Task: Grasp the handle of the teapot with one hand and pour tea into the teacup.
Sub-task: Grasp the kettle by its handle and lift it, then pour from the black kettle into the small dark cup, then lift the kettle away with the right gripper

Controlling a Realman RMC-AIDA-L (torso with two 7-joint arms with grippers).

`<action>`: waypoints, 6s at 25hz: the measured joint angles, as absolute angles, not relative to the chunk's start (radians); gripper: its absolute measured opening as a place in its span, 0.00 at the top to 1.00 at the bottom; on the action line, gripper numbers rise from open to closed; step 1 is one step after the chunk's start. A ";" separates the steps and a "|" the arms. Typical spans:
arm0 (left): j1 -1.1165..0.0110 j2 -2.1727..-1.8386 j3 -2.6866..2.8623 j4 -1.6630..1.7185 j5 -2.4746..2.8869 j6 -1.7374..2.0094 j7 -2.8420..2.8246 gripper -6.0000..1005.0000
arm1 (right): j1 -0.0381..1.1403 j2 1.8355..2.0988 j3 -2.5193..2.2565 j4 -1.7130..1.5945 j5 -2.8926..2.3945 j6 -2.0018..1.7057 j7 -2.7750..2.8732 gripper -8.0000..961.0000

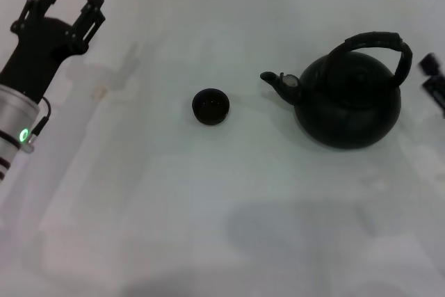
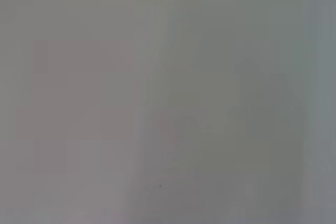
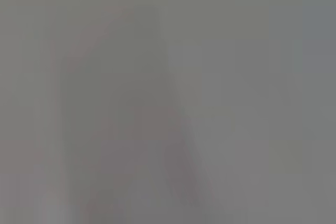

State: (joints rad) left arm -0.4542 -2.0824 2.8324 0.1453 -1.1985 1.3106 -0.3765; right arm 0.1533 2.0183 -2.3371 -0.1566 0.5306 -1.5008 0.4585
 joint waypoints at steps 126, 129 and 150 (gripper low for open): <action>-0.341 -2.080 2.838 0.163 -1.187 1.309 -0.384 0.20 | 0.455 2.023 -2.404 -0.403 0.508 -1.203 -0.397 0.86; -0.341 -2.080 2.838 0.171 -1.187 1.313 -0.384 0.20 | 0.456 2.023 -2.404 -0.402 0.508 -1.203 -0.420 0.87; -0.342 -2.080 2.837 0.179 -1.187 1.315 -0.383 0.20 | 0.452 2.020 -2.391 -0.402 0.508 -1.210 -0.445 0.87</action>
